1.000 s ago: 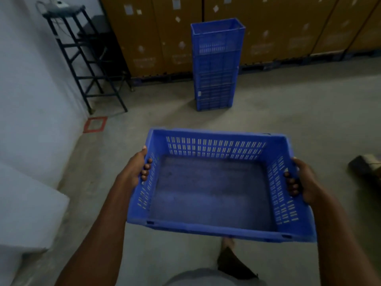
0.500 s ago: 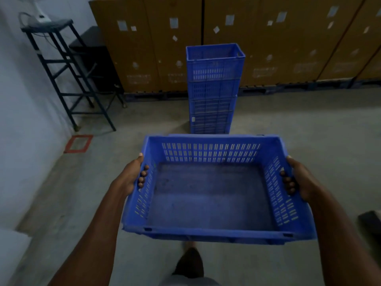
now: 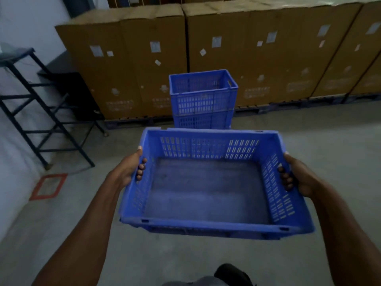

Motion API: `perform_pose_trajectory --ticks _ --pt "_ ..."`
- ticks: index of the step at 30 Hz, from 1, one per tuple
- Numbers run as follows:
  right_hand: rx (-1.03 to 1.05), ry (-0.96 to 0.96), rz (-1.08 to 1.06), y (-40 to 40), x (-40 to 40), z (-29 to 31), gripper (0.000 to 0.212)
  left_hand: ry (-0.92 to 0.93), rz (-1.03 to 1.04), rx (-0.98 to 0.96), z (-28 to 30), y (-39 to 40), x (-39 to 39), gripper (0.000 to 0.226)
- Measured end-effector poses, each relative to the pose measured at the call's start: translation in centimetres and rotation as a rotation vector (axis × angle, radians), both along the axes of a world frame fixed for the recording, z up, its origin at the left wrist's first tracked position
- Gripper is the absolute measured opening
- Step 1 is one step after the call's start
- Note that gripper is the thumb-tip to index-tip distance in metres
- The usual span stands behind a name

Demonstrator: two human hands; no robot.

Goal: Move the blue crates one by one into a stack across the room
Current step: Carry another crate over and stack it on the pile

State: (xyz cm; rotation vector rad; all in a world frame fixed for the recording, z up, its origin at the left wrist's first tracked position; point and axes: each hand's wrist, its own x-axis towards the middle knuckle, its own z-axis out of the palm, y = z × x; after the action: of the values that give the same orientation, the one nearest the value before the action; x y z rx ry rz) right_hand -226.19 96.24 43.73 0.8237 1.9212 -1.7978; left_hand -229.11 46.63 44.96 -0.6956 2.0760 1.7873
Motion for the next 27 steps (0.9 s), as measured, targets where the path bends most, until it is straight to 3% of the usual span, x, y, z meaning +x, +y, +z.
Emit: perform_pose_trajectory --ticks 6,14,20,27 --pt "-0.015 0.01 0.037 3.4 -16.7 2.9 0.059 0.007 -0.07 0.012 1.9 2.2 -16.2 0.056" --pt "-0.108 0.03 0.186 6.9 -39.4 9.9 0.058 0.052 0.021 0.093 6.7 5.0 -35.1 0.055" --pt "-0.087 0.05 0.206 6.8 -53.9 14.6 0.054 0.019 0.097 0.063 10.4 6.0 -46.8 0.056" --pt "-0.058 0.058 0.223 4.5 -66.8 16.0 0.051 0.075 0.104 -0.05 12.6 5.5 -58.2 0.052"
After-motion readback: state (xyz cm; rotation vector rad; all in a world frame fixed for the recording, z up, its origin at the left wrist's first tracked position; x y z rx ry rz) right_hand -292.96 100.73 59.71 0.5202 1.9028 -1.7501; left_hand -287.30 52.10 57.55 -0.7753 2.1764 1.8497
